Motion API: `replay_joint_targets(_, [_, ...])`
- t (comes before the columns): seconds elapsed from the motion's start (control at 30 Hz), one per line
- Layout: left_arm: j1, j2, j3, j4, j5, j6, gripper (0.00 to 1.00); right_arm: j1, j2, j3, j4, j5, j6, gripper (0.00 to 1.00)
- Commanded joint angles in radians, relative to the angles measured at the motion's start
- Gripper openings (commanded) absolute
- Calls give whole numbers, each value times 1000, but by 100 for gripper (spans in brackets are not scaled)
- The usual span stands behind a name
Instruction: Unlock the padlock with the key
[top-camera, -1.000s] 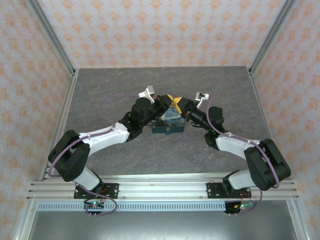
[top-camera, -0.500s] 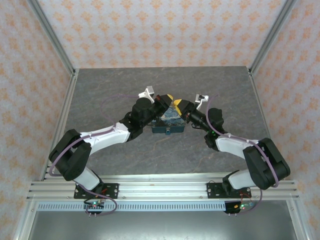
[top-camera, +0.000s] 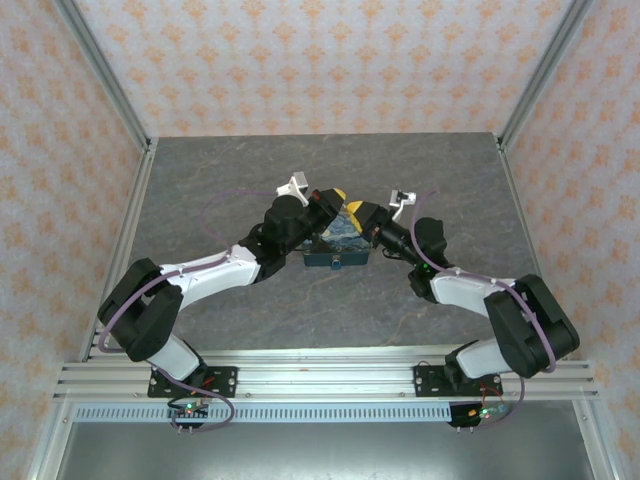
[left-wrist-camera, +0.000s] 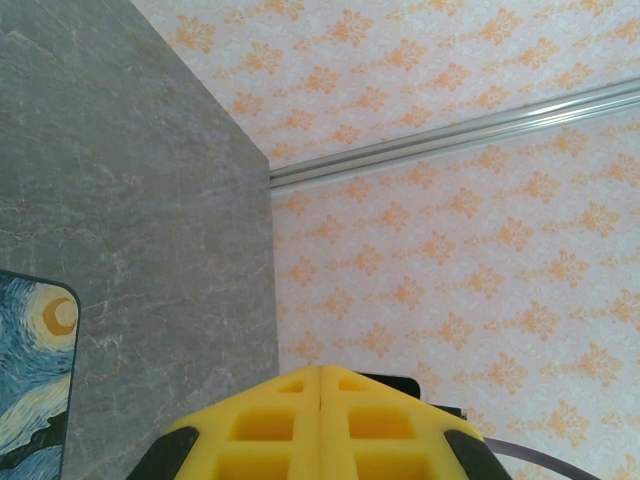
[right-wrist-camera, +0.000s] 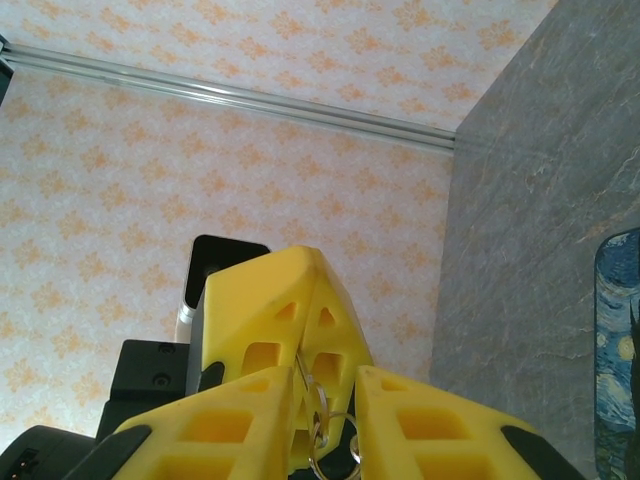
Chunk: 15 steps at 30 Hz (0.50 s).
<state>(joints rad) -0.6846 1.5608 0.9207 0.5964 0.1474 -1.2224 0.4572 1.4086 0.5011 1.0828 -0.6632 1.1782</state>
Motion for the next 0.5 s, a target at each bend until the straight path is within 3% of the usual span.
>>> replay_joint_targets(0.0, [8, 18, 23, 33, -31, -2, 0, 15, 12, 14, 67, -20, 0, 23])
replay_joint_targets(0.47, [8, 15, 12, 35, -37, -7, 0, 18, 6, 2, 60, 18, -5, 23])
